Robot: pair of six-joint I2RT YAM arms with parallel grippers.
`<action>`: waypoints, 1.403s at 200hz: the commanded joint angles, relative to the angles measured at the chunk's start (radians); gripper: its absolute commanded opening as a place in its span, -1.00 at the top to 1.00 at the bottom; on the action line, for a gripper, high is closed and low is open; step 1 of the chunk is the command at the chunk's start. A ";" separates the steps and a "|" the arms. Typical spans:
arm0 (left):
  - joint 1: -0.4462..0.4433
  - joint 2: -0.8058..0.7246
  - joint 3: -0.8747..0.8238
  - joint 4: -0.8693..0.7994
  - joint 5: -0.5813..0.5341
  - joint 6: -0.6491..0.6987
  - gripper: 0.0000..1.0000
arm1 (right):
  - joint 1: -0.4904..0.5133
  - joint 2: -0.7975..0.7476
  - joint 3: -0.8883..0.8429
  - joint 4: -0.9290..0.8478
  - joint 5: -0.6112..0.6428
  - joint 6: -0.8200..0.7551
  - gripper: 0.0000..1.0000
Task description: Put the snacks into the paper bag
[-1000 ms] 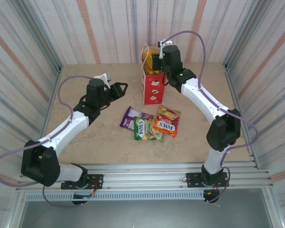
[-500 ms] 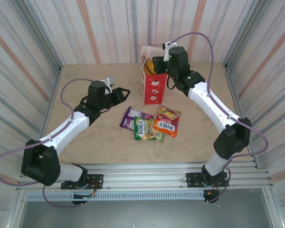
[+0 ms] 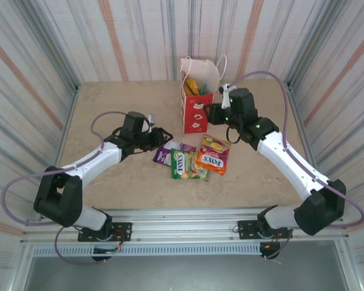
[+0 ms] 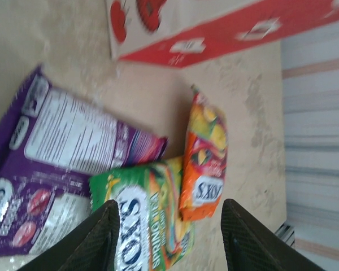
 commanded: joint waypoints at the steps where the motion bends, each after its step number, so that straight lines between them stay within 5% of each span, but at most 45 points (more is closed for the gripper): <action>1: -0.033 0.037 -0.032 -0.040 0.035 -0.015 -0.03 | -0.004 -0.023 -0.094 -0.020 -0.049 0.082 -0.17; 145: -0.162 0.183 -0.068 -0.062 -0.044 0.010 0.11 | -0.004 -0.007 -0.311 0.093 -0.138 0.171 -0.16; 227: -0.168 0.042 -0.026 -0.158 -0.055 0.079 1.00 | -0.043 -0.074 -0.360 0.122 -0.130 0.140 -0.15; 280: -0.171 -0.015 0.119 -0.342 -0.061 0.255 1.00 | -0.077 -0.127 -0.367 0.130 -0.202 0.036 -0.14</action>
